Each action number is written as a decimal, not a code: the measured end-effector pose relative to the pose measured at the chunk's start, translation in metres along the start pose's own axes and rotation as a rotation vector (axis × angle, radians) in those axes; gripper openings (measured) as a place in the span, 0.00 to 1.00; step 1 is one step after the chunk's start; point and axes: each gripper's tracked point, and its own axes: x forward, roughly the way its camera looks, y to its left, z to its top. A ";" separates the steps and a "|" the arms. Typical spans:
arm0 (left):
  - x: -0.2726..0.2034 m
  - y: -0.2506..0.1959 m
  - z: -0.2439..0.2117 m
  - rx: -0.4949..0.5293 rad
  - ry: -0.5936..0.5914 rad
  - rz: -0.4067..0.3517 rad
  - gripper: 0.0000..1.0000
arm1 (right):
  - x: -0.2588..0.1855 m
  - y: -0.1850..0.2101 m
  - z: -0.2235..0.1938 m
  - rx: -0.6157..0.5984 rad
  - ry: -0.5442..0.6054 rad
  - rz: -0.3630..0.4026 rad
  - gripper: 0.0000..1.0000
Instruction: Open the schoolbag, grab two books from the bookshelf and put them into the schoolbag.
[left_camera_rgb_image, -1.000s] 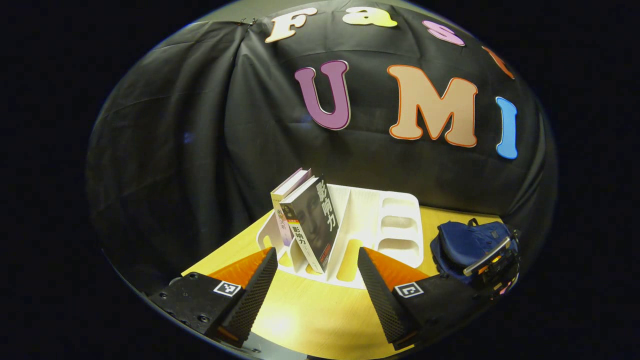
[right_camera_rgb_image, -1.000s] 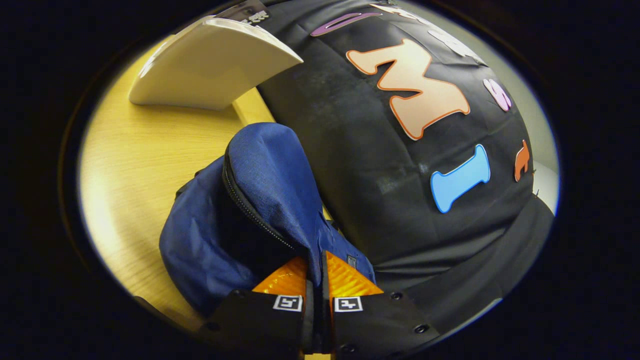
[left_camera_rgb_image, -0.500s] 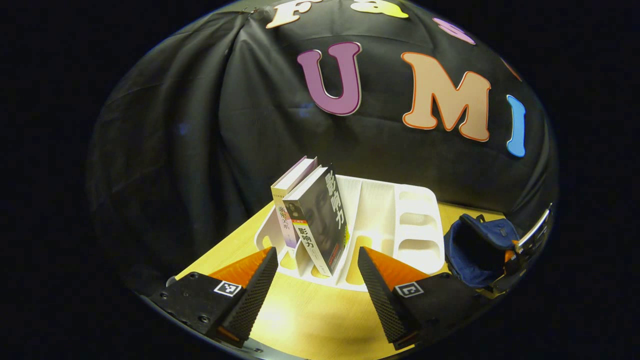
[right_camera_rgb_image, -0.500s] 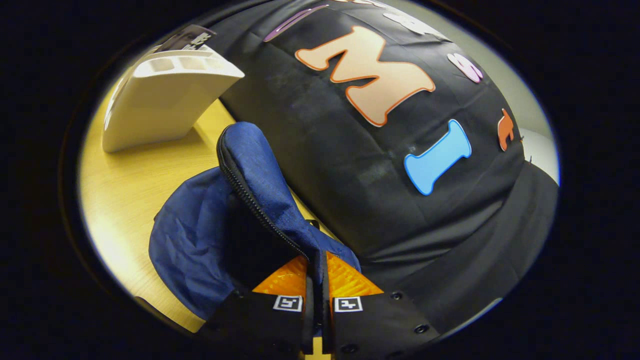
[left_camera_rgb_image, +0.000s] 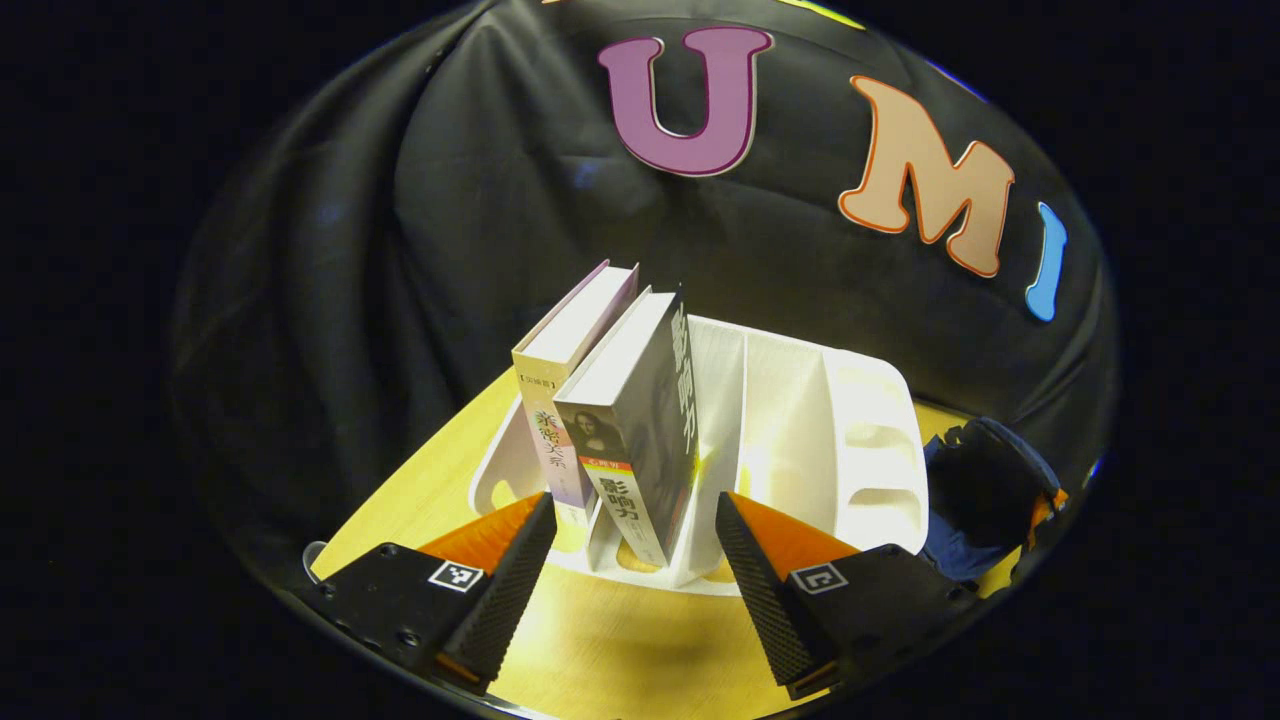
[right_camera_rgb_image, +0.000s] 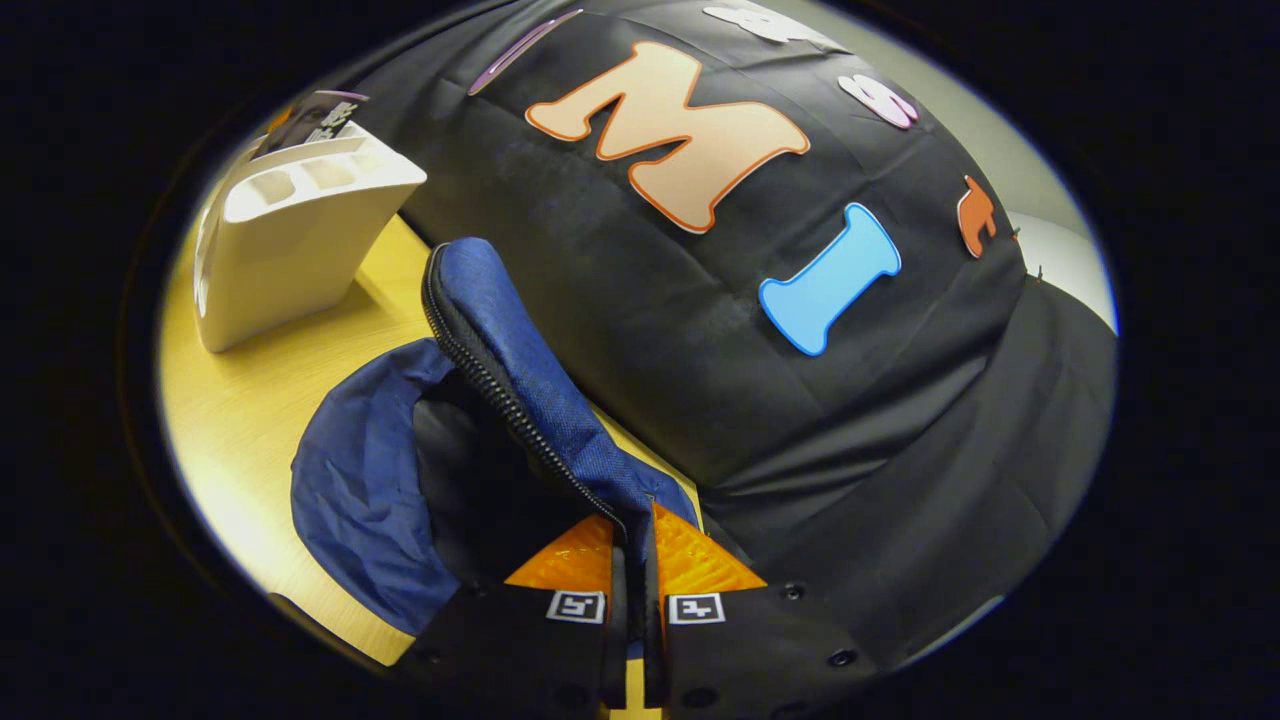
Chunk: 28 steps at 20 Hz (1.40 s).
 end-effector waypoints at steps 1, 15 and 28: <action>0.005 0.001 0.002 -0.009 0.012 -0.013 0.95 | -0.004 -0.003 -0.001 0.019 0.009 -0.001 0.09; 0.020 -0.008 0.009 0.100 0.138 -0.071 0.81 | -0.018 -0.023 -0.018 0.074 0.063 -0.041 0.07; 0.035 -0.028 0.032 0.182 0.395 -0.041 0.77 | -0.019 -0.017 -0.022 0.112 0.081 -0.037 0.07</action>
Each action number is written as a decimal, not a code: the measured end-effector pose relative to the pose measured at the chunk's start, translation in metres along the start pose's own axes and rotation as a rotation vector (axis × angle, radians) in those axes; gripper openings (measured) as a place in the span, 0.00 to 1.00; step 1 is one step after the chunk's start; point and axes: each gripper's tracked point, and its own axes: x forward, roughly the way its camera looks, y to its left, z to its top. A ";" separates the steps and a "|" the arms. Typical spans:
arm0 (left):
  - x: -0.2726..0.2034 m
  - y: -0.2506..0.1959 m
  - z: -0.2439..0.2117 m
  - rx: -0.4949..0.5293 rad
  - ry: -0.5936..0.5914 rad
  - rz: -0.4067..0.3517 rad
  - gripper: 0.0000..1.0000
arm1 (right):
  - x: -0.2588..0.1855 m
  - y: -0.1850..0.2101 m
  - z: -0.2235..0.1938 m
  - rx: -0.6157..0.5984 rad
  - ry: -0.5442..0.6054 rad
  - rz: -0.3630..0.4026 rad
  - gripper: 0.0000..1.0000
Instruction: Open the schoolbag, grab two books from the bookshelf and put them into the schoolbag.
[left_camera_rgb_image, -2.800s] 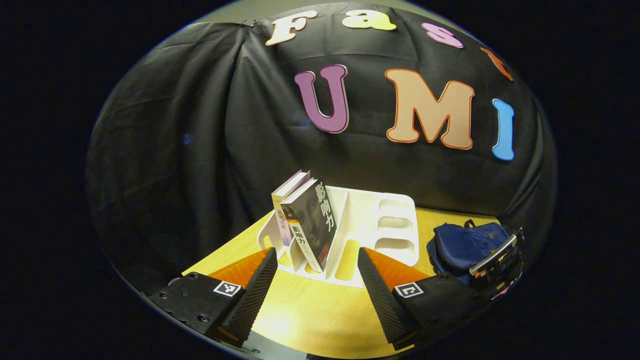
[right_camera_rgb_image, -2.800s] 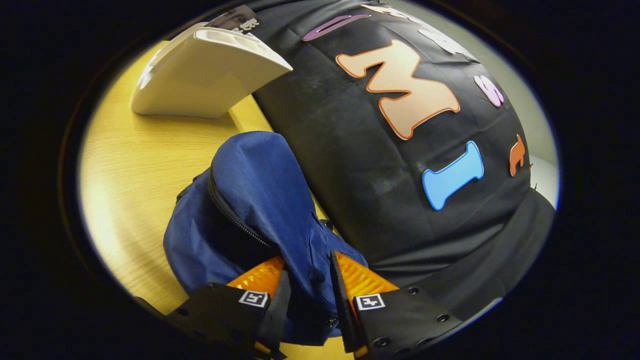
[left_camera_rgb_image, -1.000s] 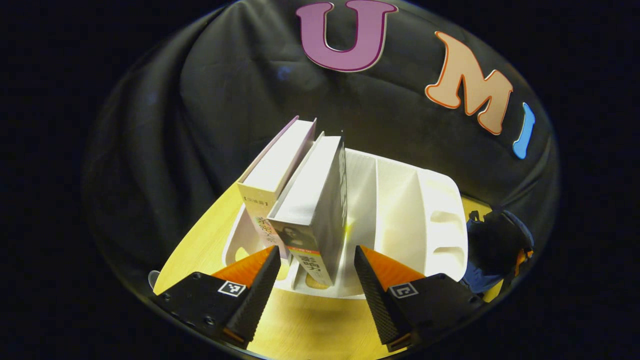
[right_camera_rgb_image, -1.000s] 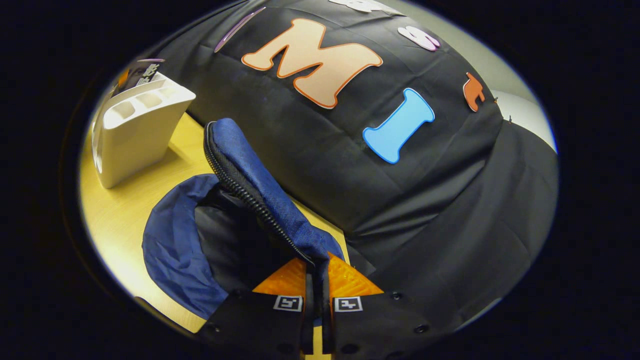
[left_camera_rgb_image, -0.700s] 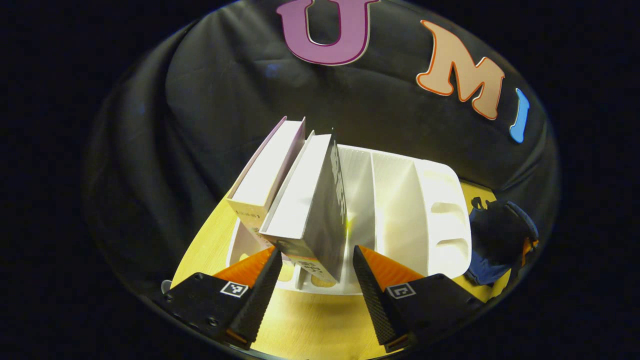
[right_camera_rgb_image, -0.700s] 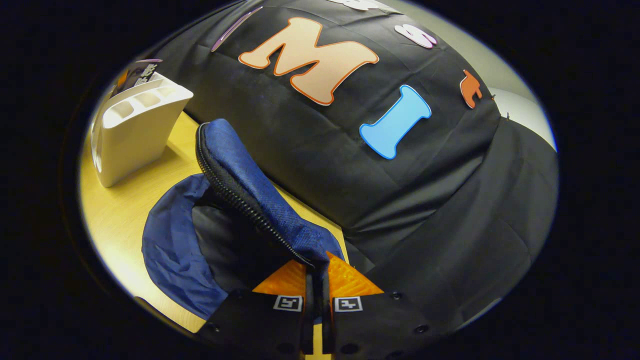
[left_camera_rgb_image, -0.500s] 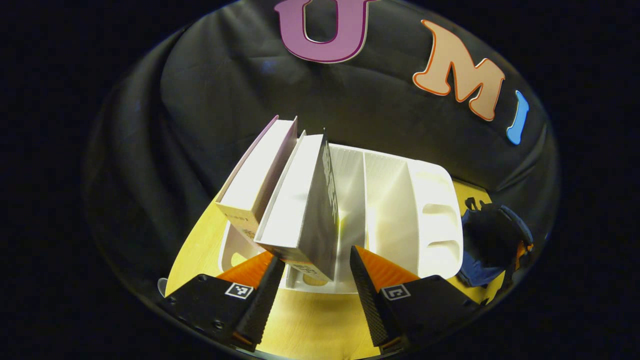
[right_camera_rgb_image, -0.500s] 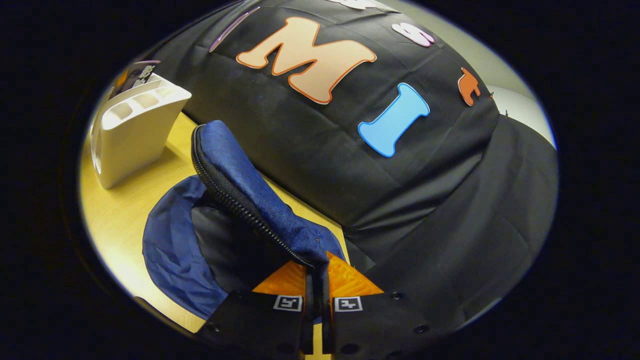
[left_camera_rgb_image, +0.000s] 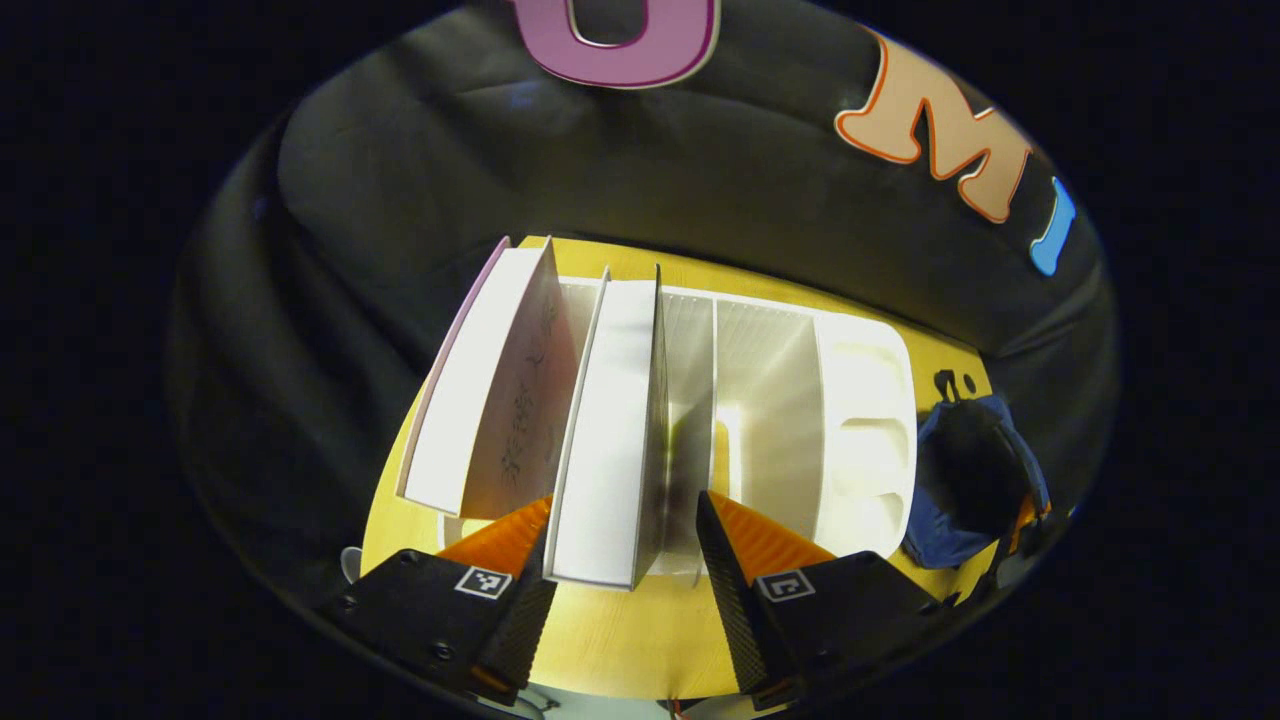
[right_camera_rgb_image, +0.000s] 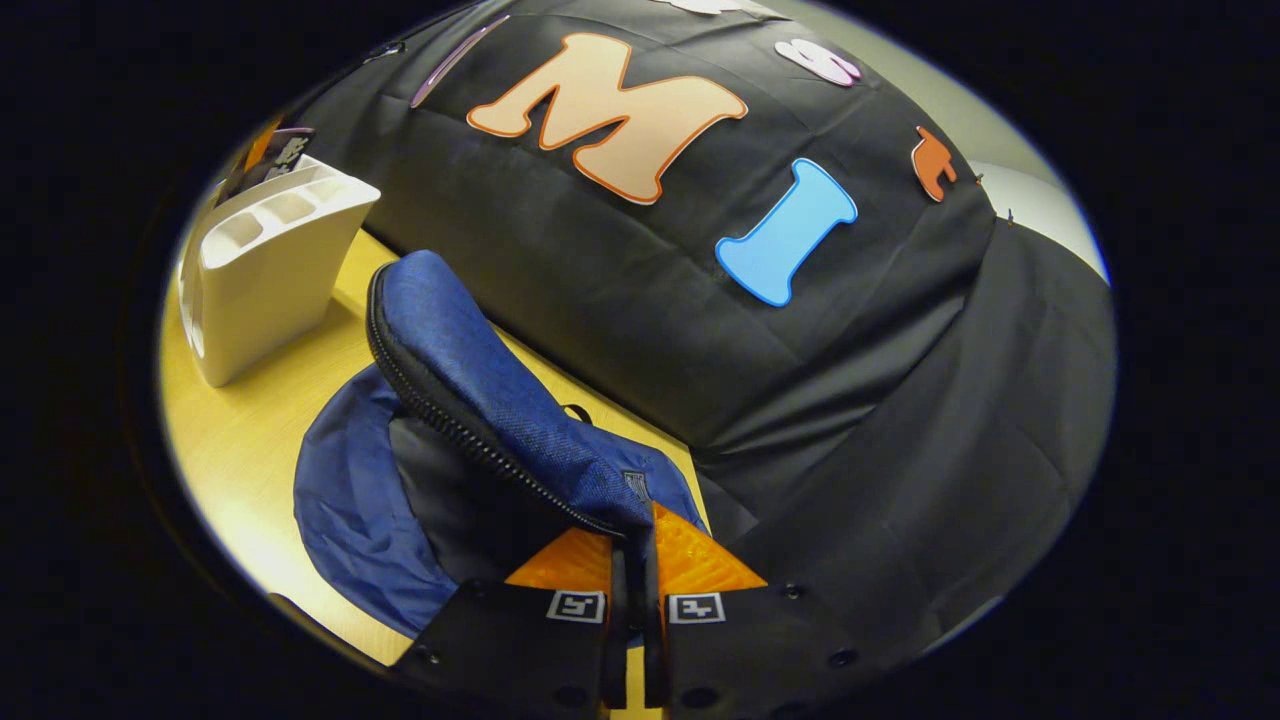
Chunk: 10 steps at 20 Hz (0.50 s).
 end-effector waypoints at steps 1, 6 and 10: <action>0.000 0.000 0.002 0.023 0.021 0.013 0.72 | 0.000 0.000 0.000 0.001 0.002 0.000 0.09; 0.016 0.002 0.005 0.107 0.150 0.033 0.69 | -0.002 -0.001 -0.001 0.002 0.010 0.002 0.07; 0.029 0.001 0.015 0.054 0.204 0.000 0.65 | -0.005 0.000 -0.004 -0.008 0.017 0.001 0.09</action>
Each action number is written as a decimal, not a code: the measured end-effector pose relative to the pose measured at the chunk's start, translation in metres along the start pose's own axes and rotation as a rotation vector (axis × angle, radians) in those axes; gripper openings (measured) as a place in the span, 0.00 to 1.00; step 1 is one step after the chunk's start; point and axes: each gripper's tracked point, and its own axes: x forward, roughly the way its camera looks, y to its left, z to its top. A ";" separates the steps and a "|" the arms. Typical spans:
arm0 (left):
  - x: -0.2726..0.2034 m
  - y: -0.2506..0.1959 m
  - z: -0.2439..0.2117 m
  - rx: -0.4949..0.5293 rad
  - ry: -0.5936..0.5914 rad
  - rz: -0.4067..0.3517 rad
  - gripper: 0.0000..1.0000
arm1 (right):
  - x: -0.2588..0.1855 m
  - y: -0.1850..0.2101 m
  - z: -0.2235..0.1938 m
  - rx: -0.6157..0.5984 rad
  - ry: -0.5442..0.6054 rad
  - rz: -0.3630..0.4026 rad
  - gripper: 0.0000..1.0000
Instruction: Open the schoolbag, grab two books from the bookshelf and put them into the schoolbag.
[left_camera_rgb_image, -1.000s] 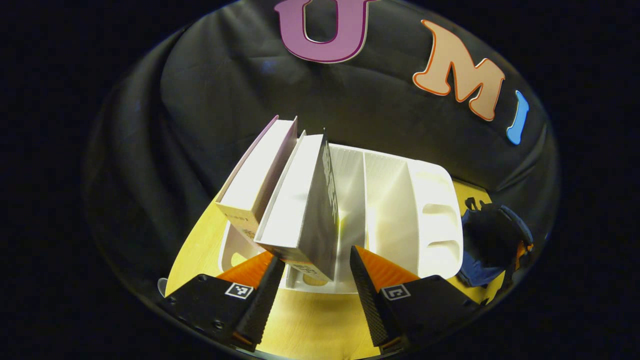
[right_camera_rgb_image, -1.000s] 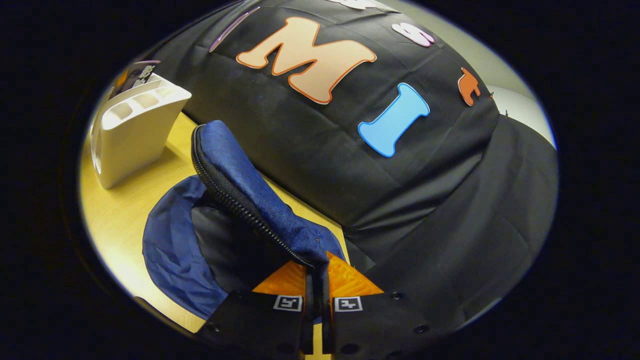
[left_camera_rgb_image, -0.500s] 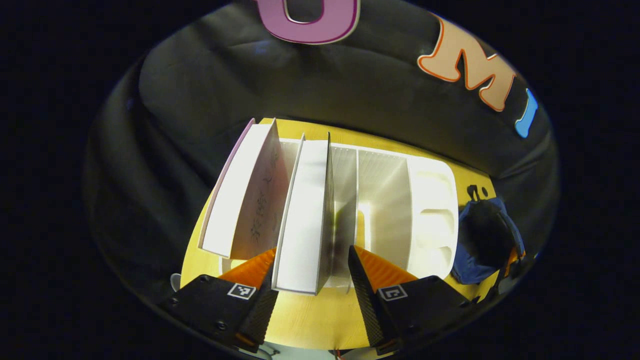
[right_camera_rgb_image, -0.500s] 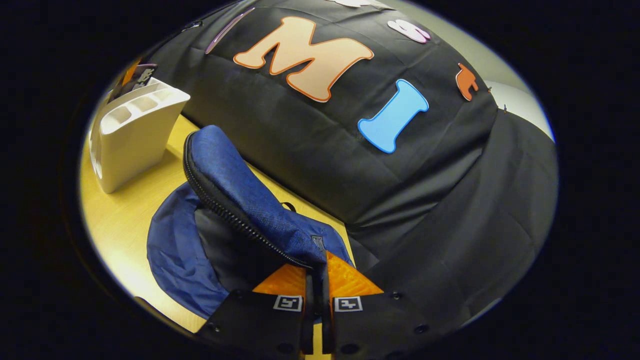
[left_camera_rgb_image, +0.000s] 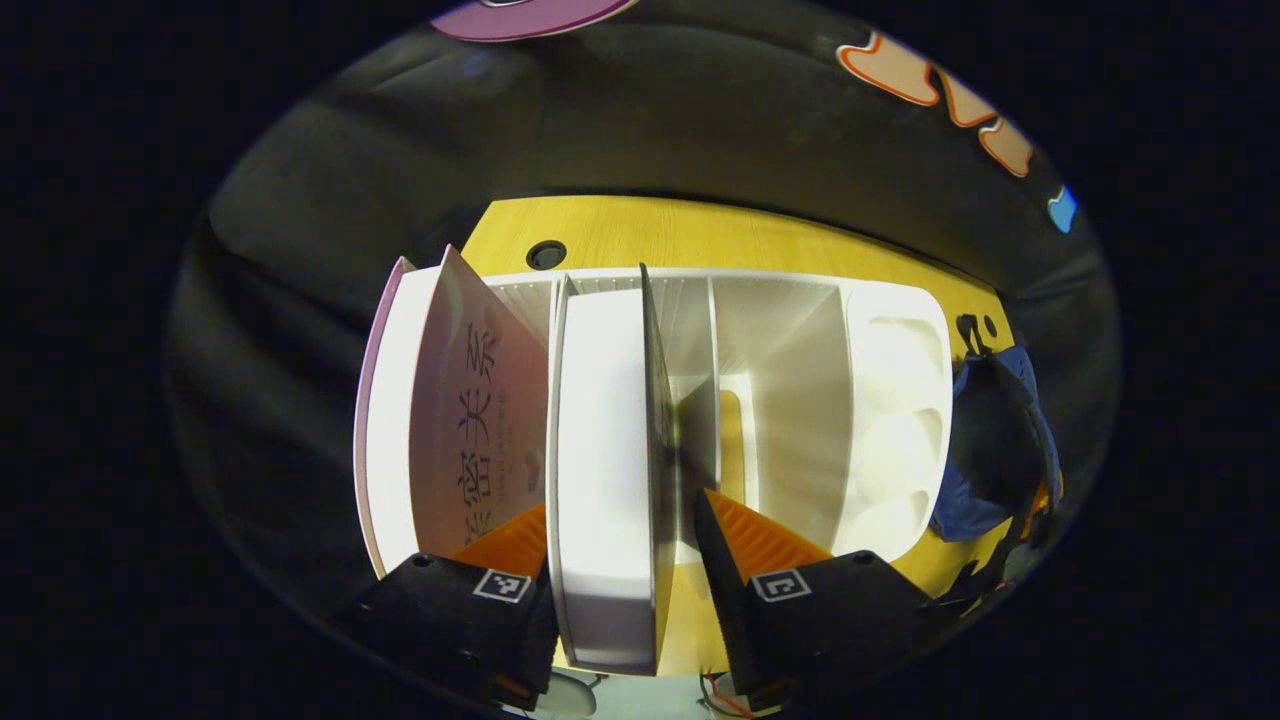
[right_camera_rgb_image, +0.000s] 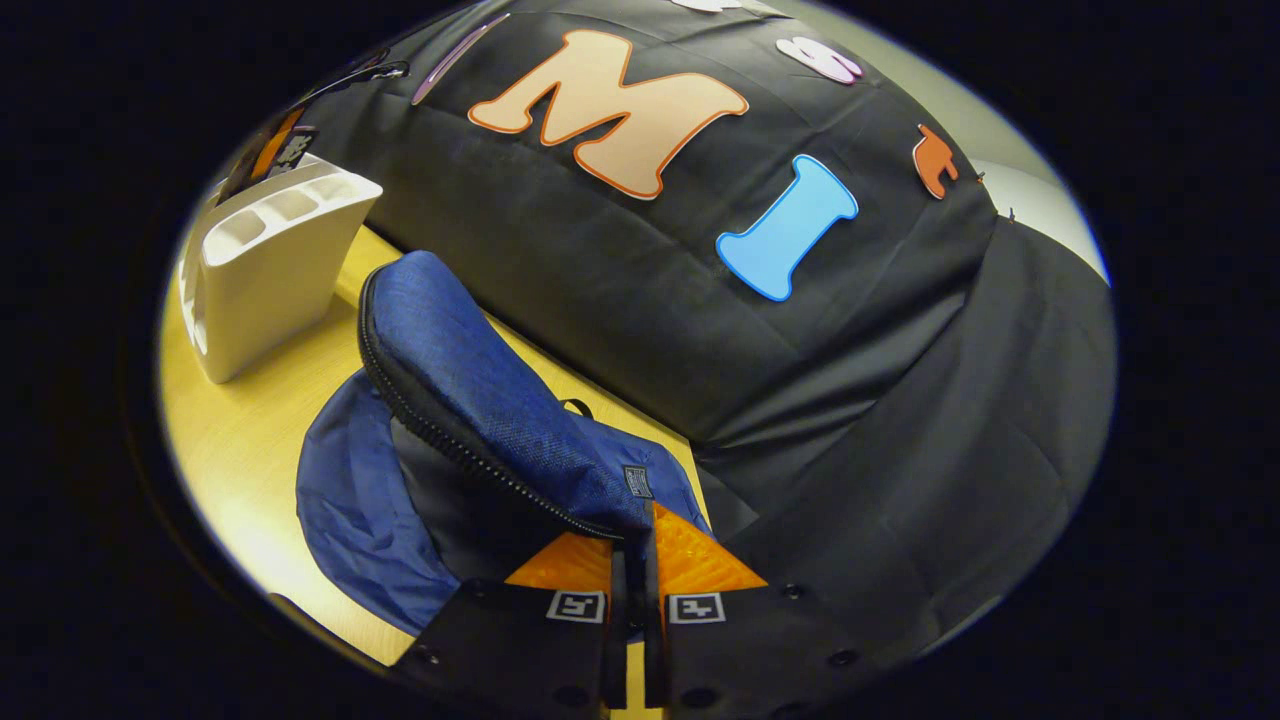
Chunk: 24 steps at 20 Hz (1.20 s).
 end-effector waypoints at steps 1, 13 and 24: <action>0.003 0.004 0.003 -0.005 0.013 0.012 0.61 | 0.000 -0.001 0.000 -0.002 0.002 0.000 0.09; 0.026 -0.009 -0.006 0.031 0.191 -0.039 0.41 | -0.002 -0.001 -0.002 -0.007 0.030 -0.021 0.09; 0.025 -0.011 -0.011 0.000 0.228 0.007 0.40 | 0.000 0.004 -0.003 -0.023 0.042 -0.021 0.07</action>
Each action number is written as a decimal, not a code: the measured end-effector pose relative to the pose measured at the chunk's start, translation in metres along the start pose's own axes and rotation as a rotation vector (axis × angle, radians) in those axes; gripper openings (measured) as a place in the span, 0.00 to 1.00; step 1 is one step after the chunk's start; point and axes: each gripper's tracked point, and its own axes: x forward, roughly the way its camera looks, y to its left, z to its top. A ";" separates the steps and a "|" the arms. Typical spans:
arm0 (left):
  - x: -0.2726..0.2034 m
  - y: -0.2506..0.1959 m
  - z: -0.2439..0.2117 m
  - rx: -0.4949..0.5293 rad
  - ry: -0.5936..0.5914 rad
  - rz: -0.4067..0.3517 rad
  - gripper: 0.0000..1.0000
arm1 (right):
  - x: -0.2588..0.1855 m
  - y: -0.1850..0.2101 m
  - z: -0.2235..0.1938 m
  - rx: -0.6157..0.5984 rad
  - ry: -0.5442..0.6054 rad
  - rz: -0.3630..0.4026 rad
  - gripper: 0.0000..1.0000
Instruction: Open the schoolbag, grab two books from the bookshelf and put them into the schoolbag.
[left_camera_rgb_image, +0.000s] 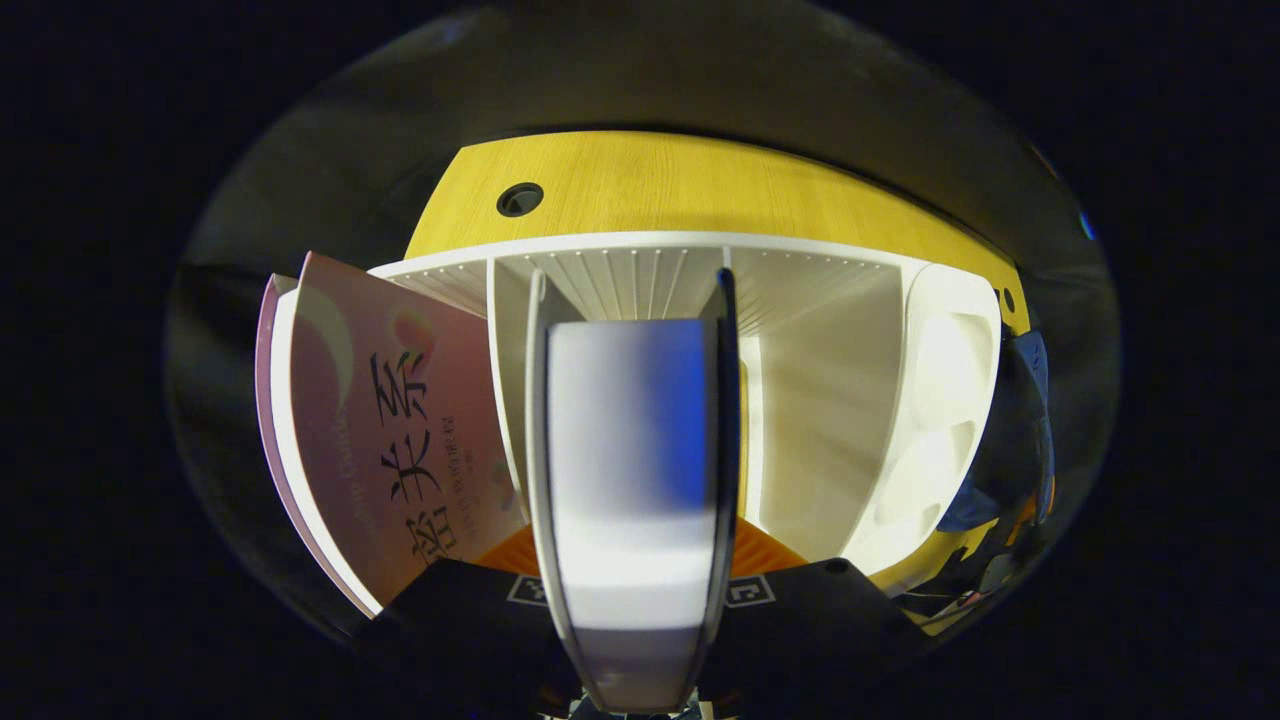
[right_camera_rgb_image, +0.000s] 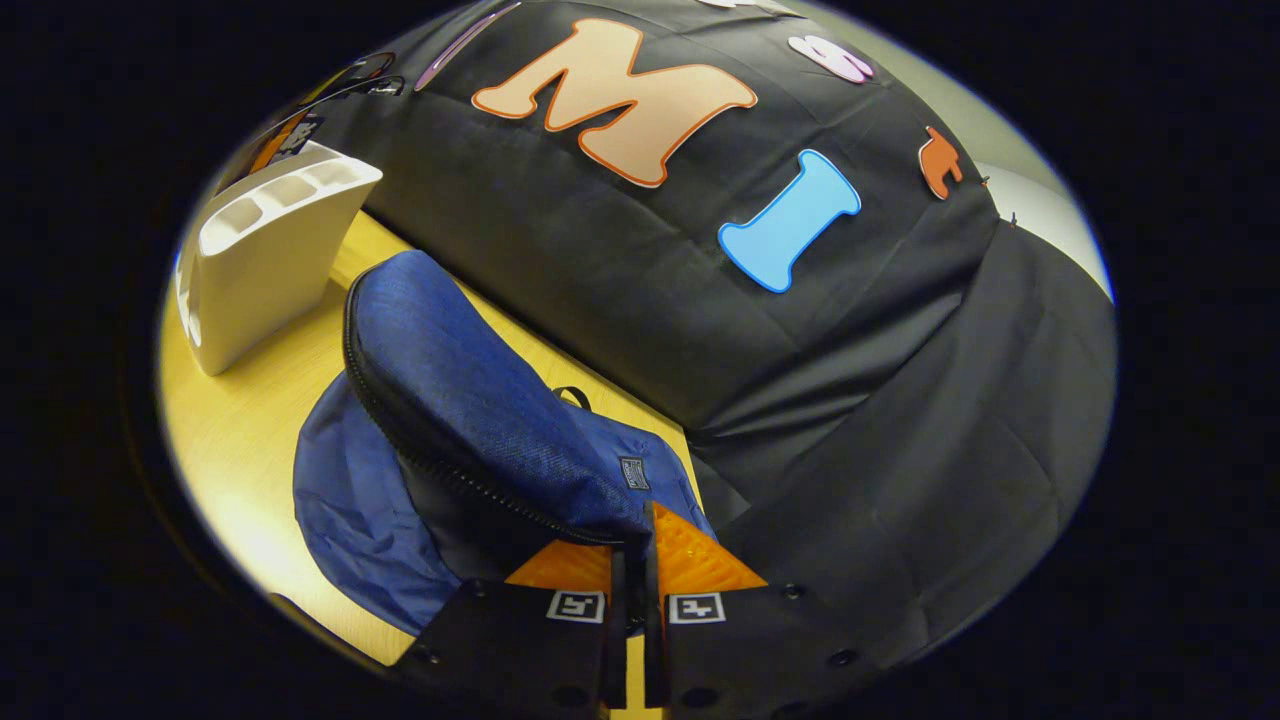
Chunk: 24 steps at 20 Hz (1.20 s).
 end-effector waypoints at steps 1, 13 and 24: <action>0.000 0.000 -0.001 -0.014 0.002 0.009 0.41 | 0.001 0.001 -0.001 -0.004 0.000 0.002 0.09; -0.073 -0.017 -0.037 -0.028 0.047 0.020 0.42 | 0.000 0.000 -0.002 0.016 -0.014 0.014 0.12; -0.180 -0.013 -0.069 -0.134 -0.068 0.002 0.42 | 0.002 -0.001 -0.004 0.058 -0.039 0.021 0.09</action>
